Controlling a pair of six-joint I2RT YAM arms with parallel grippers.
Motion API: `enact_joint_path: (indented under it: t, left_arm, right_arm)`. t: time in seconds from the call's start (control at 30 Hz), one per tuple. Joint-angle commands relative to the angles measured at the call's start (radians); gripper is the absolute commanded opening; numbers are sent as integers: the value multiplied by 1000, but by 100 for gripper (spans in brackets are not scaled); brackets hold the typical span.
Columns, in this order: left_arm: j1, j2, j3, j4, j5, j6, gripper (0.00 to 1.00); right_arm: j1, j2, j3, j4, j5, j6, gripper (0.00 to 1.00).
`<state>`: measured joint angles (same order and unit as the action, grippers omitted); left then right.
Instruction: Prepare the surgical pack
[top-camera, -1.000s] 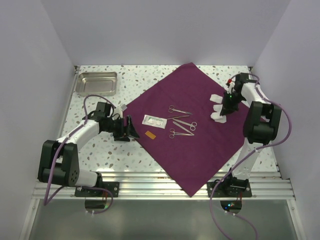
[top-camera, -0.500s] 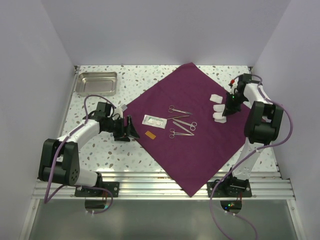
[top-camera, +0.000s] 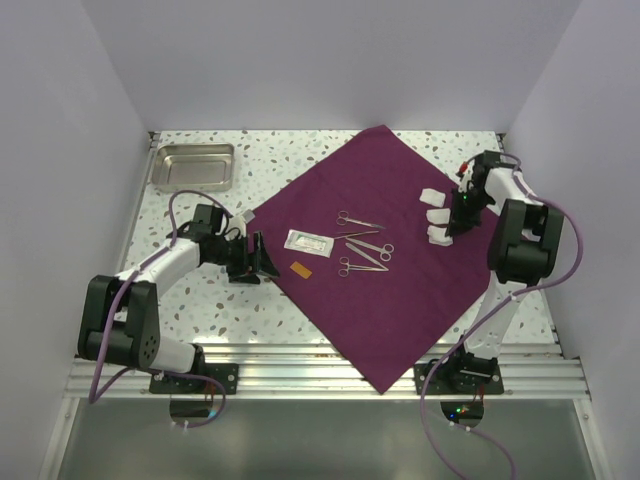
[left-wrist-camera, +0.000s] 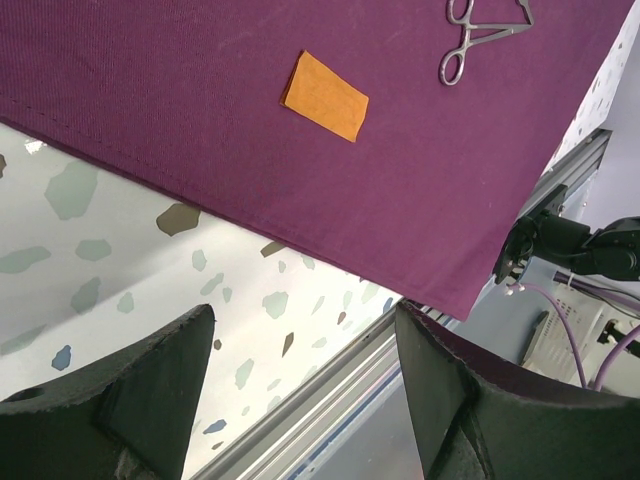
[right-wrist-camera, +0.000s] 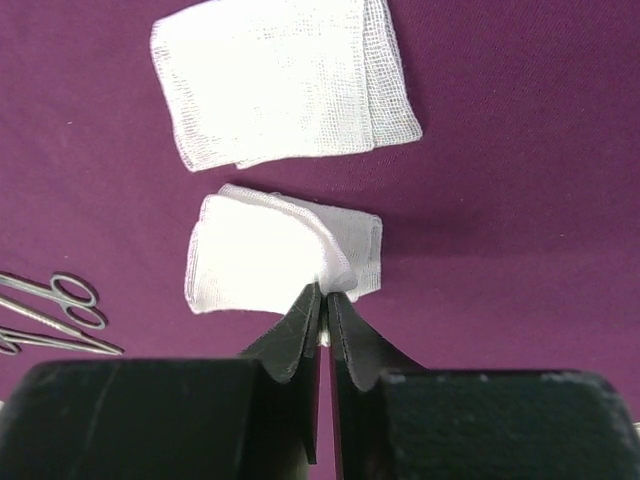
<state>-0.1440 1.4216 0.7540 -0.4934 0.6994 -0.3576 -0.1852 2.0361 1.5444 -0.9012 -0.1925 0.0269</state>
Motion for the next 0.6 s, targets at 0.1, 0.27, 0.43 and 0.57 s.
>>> enact_joint_path:
  t: [0.1,0.27,0.43,0.57]
  left_arm:
    - [11,3,10,33,15,-11,77]
    - [11,5,5,38,20,-15,77]
    - [12,8,5,44,29,-20,77]
    - [11,5,2,46,29,-21,77]
  right_arm:
    - [-2,10,13,10,22,2,19]
    - [0,-2,13,5,39,4,36]
    - [-2,-22,-1,5,45,5,43]
    - [0,-1,-3,8,31,4,46]
